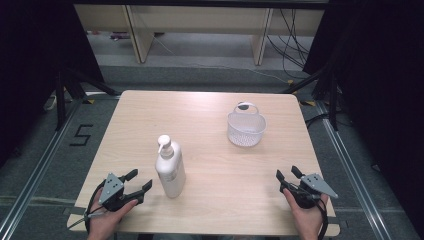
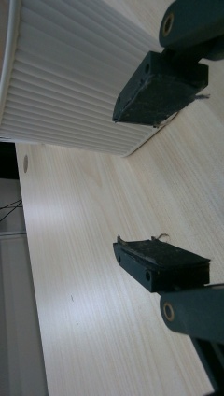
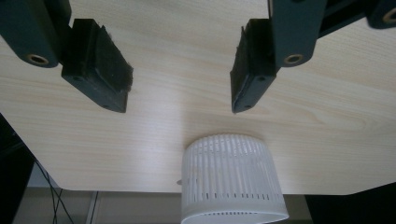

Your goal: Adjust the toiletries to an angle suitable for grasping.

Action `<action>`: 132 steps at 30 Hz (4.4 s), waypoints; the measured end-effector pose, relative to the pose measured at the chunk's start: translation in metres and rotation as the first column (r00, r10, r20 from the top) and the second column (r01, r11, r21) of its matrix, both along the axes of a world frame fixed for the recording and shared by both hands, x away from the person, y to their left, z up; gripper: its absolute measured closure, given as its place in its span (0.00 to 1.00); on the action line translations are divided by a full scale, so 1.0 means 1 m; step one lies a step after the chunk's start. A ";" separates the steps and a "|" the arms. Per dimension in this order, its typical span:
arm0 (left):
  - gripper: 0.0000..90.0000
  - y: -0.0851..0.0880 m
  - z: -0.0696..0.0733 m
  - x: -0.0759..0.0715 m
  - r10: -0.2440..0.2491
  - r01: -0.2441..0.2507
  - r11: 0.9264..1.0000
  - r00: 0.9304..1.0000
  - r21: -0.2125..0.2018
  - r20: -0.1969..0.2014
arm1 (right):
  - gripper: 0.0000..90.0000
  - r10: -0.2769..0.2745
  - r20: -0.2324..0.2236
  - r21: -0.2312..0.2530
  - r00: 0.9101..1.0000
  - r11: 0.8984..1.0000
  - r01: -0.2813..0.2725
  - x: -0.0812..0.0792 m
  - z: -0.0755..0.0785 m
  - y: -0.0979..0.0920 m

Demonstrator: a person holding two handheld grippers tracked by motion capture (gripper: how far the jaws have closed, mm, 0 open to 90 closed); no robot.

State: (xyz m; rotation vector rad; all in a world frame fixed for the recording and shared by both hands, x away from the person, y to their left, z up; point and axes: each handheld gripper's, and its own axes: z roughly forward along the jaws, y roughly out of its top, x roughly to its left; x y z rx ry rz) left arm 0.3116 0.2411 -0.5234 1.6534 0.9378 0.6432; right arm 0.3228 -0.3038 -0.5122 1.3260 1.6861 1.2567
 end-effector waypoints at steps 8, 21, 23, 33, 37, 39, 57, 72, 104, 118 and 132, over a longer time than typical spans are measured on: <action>0.53 0.002 0.000 -0.003 -0.019 0.018 1.000 1.000 -0.025 -0.018 | 0.48 0.034 -0.001 0.029 0.999 0.999 -0.034 0.001 0.000 -0.001; 1.00 -0.003 0.018 -0.010 -0.084 0.087 0.994 0.995 -0.062 0.050 | 0.52 0.026 -0.018 -0.002 0.999 1.000 -0.026 0.000 0.000 -0.001; 1.00 -0.003 0.020 -0.009 -0.093 0.096 0.993 0.994 -0.067 0.054 | 0.52 0.026 -0.024 0.006 0.999 1.000 -0.026 0.001 0.000 0.000; 1.00 -0.007 0.029 -0.005 -0.164 0.175 0.978 0.982 -0.118 0.093 | 0.53 0.048 -0.021 -0.006 0.999 0.999 -0.048 0.002 0.000 -0.001; 1.00 -0.009 0.031 -0.003 -0.182 0.191 0.976 0.979 -0.104 0.091 | 0.53 0.034 -0.014 -0.014 0.999 0.999 -0.034 0.004 -0.001 -0.001; 1.00 -0.011 0.033 -0.003 -0.190 0.200 0.975 0.977 -0.101 0.093 | 0.53 0.036 -0.015 -0.013 0.999 0.999 -0.037 0.004 -0.001 -0.001; 1.00 -0.022 0.042 0.003 -0.265 0.277 0.956 0.957 -0.100 0.119 | 0.52 0.018 -0.039 -0.001 0.999 1.000 -0.018 0.003 -0.001 0.002; 1.00 -0.035 0.046 -0.001 -0.310 0.319 0.942 0.946 -0.102 0.095 | 0.51 0.044 -0.028 -0.018 0.999 0.999 -0.044 0.004 0.000 0.001; 1.00 -0.087 0.055 0.000 -0.379 0.388 0.918 0.919 -0.080 0.106 | 0.51 0.046 -0.023 -0.003 0.999 0.999 -0.046 0.004 -0.001 0.004; 1.00 -0.109 0.052 0.004 -0.348 0.356 0.931 0.932 -0.080 0.104 | 0.50 0.052 -0.024 -0.003 0.998 0.999 -0.052 0.003 -0.001 0.003; 1.00 -0.118 0.053 0.011 -0.334 0.343 0.936 0.936 -0.079 0.112 | 0.50 0.042 -0.008 -0.014 0.999 0.999 -0.042 0.005 -0.002 0.004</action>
